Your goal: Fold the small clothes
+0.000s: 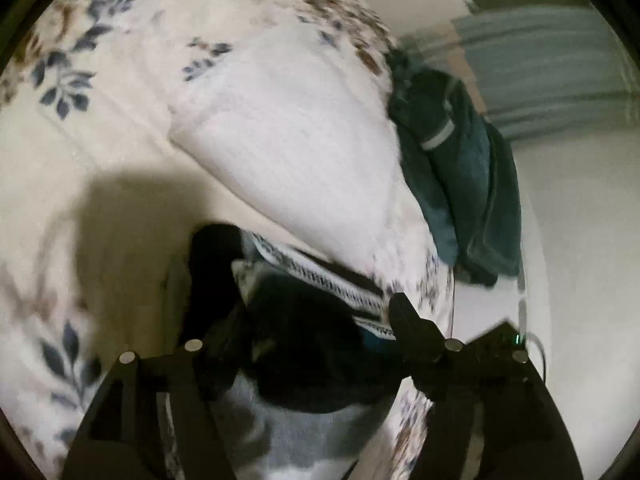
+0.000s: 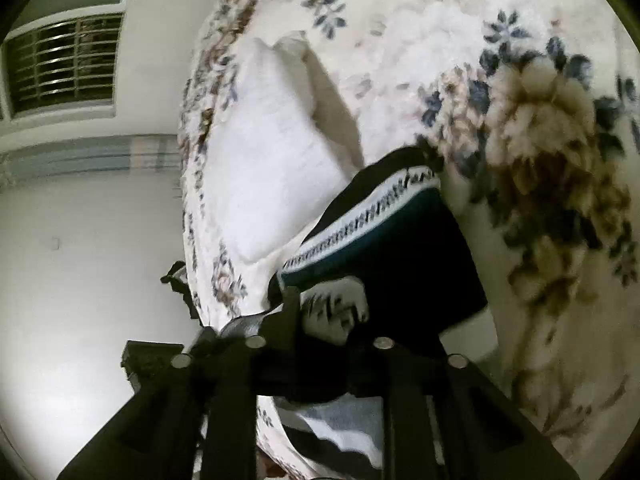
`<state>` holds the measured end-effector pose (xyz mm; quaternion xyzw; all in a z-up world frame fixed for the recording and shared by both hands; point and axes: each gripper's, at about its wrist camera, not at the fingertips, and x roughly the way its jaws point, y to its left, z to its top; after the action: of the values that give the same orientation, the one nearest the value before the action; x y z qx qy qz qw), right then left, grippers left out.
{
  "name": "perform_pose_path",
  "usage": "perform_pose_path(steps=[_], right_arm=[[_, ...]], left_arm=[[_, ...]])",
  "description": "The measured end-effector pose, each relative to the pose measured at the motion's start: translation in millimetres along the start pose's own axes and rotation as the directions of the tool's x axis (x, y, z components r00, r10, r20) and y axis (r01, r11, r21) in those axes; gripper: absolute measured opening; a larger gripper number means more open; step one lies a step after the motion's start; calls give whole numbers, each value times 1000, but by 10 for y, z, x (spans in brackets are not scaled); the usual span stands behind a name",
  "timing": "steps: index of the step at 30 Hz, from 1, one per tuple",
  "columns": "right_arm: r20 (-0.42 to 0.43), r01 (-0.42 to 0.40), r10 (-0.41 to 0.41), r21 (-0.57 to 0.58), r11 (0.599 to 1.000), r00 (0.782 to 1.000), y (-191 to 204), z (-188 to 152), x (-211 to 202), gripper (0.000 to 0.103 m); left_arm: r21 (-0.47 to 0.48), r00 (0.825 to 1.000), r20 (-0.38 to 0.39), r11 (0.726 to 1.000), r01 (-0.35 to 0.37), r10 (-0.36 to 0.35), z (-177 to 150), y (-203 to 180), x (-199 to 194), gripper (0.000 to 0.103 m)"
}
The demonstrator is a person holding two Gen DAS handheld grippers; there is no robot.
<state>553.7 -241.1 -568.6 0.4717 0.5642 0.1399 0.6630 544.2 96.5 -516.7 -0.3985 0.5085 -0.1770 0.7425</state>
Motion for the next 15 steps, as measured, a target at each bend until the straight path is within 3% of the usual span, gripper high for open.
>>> perform_pose_path(steps=[1,2,3,6,9,13,15], right_arm=[[12,-16,16,2,1000,1000,-26,16,10,43],[27,-27,27,9,1000,999,-45,43,0,60],[35,-30,30,13,999,999,-79,43,-14,65],[50,-17,16,18,1000,999,-160,57,-157,65],[56,78,-76,-36,996,996,-253,-12,-411,65],[-5,189,-191,-126,974,982,-423,-33,-502,71],[-39,206,-214,-153,966,976,-523,-1,-471,75]], left_arm=[[-40,1000,-3,999,8,-9,45,90,27,66],[-69,1000,-5,997,16,-16,69,155,35,66],[-90,1000,-4,995,31,-31,69,206,14,66],[-54,1000,16,998,20,-19,-56,249,-204,66],[-9,1000,15,1000,-8,8,-270,269,-427,66],[32,999,4,998,-52,52,-807,340,-779,66],[22,998,-1,998,-63,63,-1095,420,-898,66]])
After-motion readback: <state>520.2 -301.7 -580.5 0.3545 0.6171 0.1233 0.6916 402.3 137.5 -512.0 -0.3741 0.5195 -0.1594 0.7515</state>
